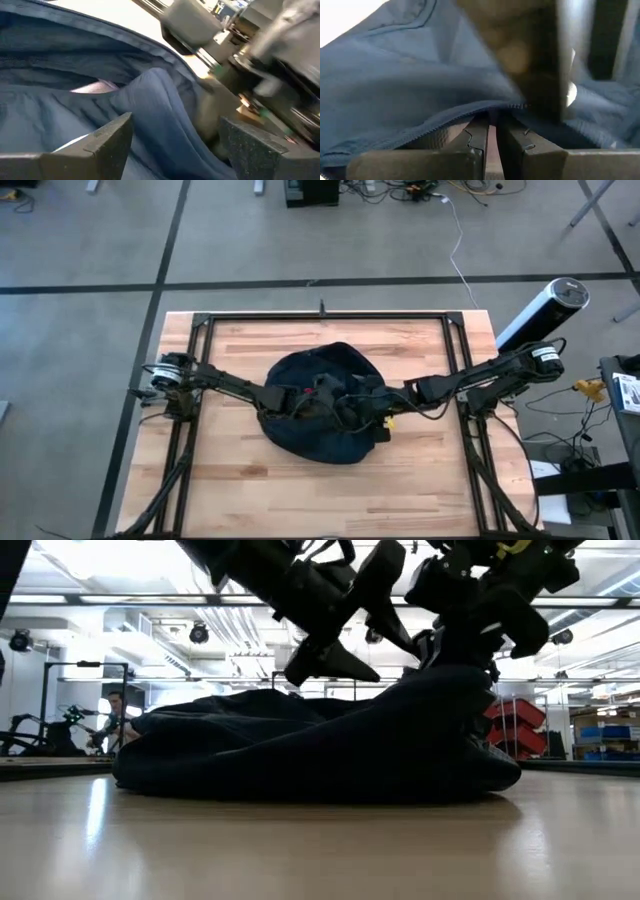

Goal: Unpack backpack
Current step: Open the black backpack

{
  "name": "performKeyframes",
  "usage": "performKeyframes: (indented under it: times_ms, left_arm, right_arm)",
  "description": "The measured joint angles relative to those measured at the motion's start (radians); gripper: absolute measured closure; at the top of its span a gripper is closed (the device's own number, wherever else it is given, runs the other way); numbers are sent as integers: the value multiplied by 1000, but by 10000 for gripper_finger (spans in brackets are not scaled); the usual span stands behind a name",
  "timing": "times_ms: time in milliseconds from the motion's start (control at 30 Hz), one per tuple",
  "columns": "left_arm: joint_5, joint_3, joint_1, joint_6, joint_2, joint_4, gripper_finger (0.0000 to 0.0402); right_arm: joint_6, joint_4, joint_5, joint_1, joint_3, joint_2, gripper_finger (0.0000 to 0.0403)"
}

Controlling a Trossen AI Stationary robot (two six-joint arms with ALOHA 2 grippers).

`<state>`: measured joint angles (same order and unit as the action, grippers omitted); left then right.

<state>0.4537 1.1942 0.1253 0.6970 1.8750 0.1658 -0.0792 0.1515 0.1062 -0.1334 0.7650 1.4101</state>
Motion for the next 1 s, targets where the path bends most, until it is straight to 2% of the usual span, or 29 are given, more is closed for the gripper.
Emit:
performKeyframes:
  times_ms: [200,433,567,600,667,833,867,1000]
  left_arm:
    - [-71,4,-26,-7,37,47,127]
    - [-70,5,-24,9,62,44,129]
    - [-67,6,-25,22,56,2,154]
    - [-63,6,-26,23,55,-10,165]
    - [-56,4,-28,26,60,-25,211]
    - [-52,3,-28,23,59,-33,370]
    - [-52,3,-27,23,59,-39,385]
    - [-51,2,-11,23,27,-66,398]
  right_arm:
    - [-5,-9,-1,-2,-2,0,384]
    - [-12,-14,-9,-6,-5,20,384]
    - [-19,-27,-7,-13,-3,14,384]
    - [-20,-30,-7,-15,-3,13,384]
    - [-23,-44,-8,-21,4,2,384]
    - [-19,-20,-8,-29,3,-29,384]
    - [-16,-21,-8,-28,3,-42,384]
    - [-5,31,35,-23,3,-90,384]
